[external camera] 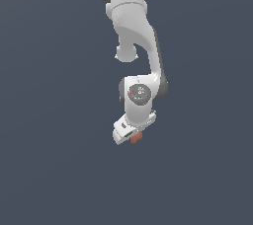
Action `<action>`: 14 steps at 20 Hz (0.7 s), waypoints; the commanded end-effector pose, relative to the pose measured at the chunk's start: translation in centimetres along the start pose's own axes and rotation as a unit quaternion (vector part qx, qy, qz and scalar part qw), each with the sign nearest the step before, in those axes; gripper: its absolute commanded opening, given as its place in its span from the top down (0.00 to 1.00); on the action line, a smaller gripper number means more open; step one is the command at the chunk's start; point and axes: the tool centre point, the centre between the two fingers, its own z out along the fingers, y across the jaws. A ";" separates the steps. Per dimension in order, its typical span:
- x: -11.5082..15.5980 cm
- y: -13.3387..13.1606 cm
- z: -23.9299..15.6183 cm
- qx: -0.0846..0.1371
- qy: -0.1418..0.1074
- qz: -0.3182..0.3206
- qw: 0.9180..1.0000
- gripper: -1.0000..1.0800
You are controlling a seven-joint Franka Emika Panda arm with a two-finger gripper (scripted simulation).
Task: Pick up the object and move it to a goal position.
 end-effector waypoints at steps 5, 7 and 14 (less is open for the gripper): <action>-0.6 0.8 -1.0 0.000 0.000 0.000 1.000 1.00; -1.1 1.4 -1.8 0.000 0.000 0.000 1.000 1.00; -4.2 5.2 -6.8 0.000 0.000 0.000 1.000 1.00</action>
